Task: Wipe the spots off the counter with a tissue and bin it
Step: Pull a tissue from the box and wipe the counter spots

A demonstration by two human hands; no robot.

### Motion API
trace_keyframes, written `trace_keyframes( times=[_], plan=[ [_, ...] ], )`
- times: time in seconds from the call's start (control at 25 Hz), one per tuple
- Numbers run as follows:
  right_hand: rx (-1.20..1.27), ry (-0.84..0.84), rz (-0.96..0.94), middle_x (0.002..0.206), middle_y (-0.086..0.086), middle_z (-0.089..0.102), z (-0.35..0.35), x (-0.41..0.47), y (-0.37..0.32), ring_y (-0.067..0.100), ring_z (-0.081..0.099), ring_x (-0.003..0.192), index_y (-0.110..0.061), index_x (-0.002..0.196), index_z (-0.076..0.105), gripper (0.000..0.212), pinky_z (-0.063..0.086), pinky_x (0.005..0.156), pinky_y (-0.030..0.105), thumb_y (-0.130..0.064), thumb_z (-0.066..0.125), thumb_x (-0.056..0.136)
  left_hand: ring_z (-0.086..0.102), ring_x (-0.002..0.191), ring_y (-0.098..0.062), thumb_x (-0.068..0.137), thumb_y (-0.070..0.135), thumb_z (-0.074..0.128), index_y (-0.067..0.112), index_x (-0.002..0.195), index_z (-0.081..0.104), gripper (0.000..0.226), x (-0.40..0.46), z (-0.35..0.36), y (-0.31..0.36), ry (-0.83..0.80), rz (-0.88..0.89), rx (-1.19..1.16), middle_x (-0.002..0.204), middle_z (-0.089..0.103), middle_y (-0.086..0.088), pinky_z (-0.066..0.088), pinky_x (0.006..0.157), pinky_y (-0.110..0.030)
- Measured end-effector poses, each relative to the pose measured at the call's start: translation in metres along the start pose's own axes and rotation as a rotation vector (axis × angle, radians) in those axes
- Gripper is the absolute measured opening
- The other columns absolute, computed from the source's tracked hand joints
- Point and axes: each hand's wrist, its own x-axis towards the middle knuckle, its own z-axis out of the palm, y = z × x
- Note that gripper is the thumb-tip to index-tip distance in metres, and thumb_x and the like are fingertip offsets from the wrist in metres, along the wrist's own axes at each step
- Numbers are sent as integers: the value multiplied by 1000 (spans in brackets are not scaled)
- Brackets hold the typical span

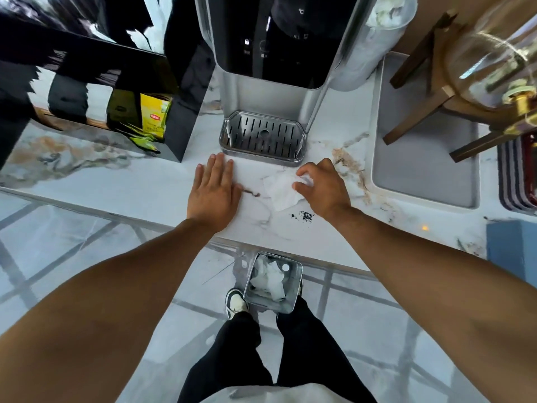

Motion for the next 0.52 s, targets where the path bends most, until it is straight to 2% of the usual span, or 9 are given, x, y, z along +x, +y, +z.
trace_keyframes(
  times=[0.2, 0.4, 0.52],
  plan=[
    [121, 90, 86, 92, 0, 58, 2, 9, 4, 16, 62, 85, -22, 98, 73, 11, 45, 81, 23, -20, 69, 87, 5, 151, -38, 99, 55, 24, 2, 151, 23, 74, 4, 14, 6, 5, -7, 1, 160, 13, -28, 8, 124, -52],
    [156, 145, 142, 87, 3, 62, 5, 8, 1, 16, 59, 82, -27, 98, 71, 19, 49, 84, 33, -14, 67, 85, 5, 148, -48, 96, 56, 30, -6, 148, 24, 82, 4, 19, 23, 5, -43, 20, 156, 12, -38, 8, 122, -57],
    [211, 188, 107, 82, 0, 57, 8, 4, 3, 12, 56, 74, -28, 91, 72, 23, 48, 77, 26, -8, 64, 84, 4, 149, -47, 94, 56, 30, -5, 148, 23, 82, 5, 22, 27, 19, -56, 29, 157, 12, -36, 8, 122, -57]
  ],
)
